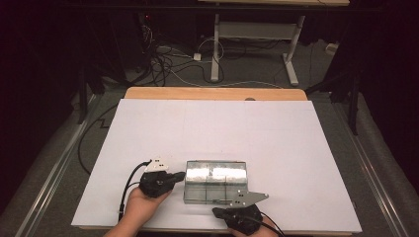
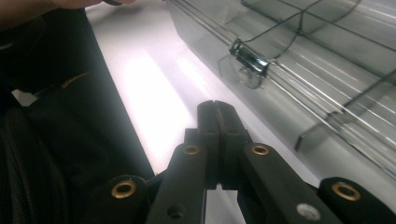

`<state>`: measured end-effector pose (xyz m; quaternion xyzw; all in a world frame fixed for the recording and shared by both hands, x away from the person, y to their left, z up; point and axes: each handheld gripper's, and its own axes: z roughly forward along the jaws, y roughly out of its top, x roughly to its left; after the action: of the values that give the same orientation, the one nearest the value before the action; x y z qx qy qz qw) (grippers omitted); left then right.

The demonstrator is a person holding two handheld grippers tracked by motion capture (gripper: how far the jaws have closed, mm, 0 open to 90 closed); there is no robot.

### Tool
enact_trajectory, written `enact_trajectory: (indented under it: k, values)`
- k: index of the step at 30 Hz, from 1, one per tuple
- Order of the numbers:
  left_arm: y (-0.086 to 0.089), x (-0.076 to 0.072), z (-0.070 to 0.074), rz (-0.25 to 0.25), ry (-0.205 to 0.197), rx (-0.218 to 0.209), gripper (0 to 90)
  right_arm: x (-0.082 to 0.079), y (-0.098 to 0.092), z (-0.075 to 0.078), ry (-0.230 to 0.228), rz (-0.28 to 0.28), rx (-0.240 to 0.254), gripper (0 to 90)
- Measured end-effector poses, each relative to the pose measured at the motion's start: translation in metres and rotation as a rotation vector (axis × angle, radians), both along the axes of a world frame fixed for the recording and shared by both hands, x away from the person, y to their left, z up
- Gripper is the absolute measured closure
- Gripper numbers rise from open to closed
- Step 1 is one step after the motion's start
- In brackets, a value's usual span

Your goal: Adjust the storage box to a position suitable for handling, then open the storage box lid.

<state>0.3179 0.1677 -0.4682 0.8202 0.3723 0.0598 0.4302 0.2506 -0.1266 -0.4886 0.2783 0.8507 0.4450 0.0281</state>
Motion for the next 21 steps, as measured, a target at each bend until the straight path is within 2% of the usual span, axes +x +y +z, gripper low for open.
enact_trajectory:
  k: [8,13,18,21]
  values:
    - [0.0001,0.0004,-0.0019,-0.023,0.007,0.026,87.3,0.0014,-0.0056,-0.0005,0.005,-0.016,0.030,90.0]
    - [0.0017,0.0024,-0.0027,-0.017,0.013,0.021,87.2,0.0009,-0.0062,0.0008,-0.002,-0.023,0.052,90.0]
    - [0.0013,0.0031,-0.0024,-0.016,0.011,0.013,87.2,0.0030,-0.0074,-0.0002,0.019,-0.047,0.061,90.0]
    - [0.0013,0.0036,-0.0030,-0.013,0.014,0.013,87.2,0.0034,-0.0062,-0.0004,0.005,-0.048,0.061,90.0]
